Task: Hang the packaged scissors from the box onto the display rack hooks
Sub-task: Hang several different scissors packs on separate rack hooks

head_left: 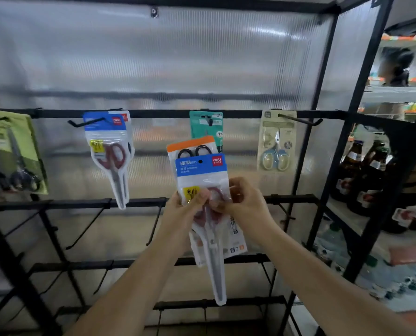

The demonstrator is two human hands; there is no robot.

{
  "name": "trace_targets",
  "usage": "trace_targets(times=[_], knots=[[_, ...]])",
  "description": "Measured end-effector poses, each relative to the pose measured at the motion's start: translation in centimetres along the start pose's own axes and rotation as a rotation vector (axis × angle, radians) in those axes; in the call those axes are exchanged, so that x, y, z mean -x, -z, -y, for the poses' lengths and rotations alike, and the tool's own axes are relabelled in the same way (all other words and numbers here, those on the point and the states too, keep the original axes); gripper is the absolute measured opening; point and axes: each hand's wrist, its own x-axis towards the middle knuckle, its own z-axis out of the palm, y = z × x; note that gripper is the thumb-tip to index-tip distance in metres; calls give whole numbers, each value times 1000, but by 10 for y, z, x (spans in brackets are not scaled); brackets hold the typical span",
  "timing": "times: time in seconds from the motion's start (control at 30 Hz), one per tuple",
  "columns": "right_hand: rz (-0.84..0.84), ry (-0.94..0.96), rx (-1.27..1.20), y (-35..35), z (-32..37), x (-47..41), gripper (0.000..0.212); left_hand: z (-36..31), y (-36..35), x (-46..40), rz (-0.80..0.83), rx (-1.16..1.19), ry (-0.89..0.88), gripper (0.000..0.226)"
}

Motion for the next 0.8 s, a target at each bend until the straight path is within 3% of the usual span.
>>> trace_targets(times=[0.13, 0.23, 0.33, 0.43, 0.57, 0.67, 0.8], knots=[[32, 0, -94, -27, 8, -6, 28, -18, 21, 5, -28, 103, -17, 68], [105, 70, -133, -50, 14, -9, 12, -32, 42, 9, -87, 90, -6, 48], [177, 107, -140, -74, 17, -8, 15, -39, 70, 16, -156, 61, -21, 34], [193, 111, -169, -100, 21, -7, 27, -45, 92, 24, -208, 49, -18, 42], [175, 182, -227, -128, 30, -5, 30, -55, 112, 27, -204, 27, -94, 44], [125, 190, -294, -145, 35, -2, 20, -61, 129, 30, -229, 4, -154, 29], [52, 198, -296, -166, 37, -1, 7, -66, 148, 34, -233, -7, -187, 30]])
